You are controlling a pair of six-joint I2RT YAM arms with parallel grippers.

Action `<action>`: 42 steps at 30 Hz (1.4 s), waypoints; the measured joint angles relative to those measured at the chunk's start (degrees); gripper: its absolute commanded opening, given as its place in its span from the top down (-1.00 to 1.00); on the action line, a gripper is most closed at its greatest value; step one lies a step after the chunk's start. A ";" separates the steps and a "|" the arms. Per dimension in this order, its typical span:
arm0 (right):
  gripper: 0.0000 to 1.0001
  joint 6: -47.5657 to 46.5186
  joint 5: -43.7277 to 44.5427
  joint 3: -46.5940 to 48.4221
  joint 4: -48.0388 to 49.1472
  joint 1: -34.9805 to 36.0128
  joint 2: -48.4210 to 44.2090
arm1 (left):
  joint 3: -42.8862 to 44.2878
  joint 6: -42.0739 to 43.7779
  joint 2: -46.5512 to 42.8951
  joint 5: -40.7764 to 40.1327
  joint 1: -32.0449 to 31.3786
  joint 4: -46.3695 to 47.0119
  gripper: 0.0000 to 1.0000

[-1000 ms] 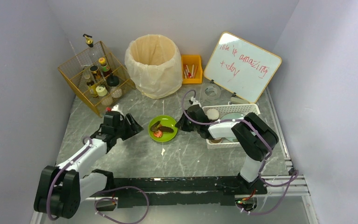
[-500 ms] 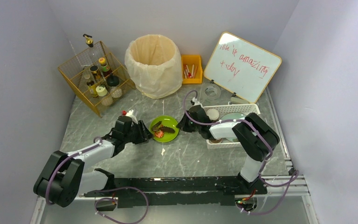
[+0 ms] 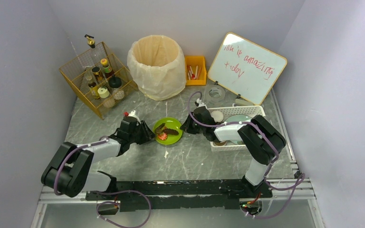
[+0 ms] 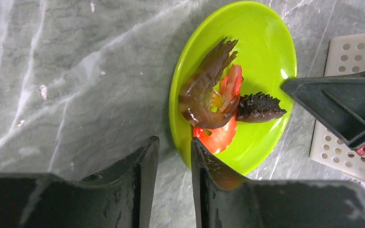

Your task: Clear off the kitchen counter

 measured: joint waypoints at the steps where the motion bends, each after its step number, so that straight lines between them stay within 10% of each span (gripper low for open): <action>1: 0.87 0.00 -0.09 0.00 0.00 -0.09 0.00 | 0.24 -0.07 1.05 0.17 0.02 0.79 0.44; 7: 0.87 -0.02 -0.66 -0.17 0.13 -0.37 0.00 | 0.94 -0.92 3.52 0.85 0.00 2.82 0.90; 22: 0.44 0.74 -4.39 -0.55 2.01 -1.99 0.81 | 1.86 -1.97 6.14 0.17 0.13 4.46 0.90; 42: 0.79 3.08 -17.84 1.44 10.29 -5.09 8.55 | 2.89 -1.77 8.87 0.83 0.17 7.13 0.90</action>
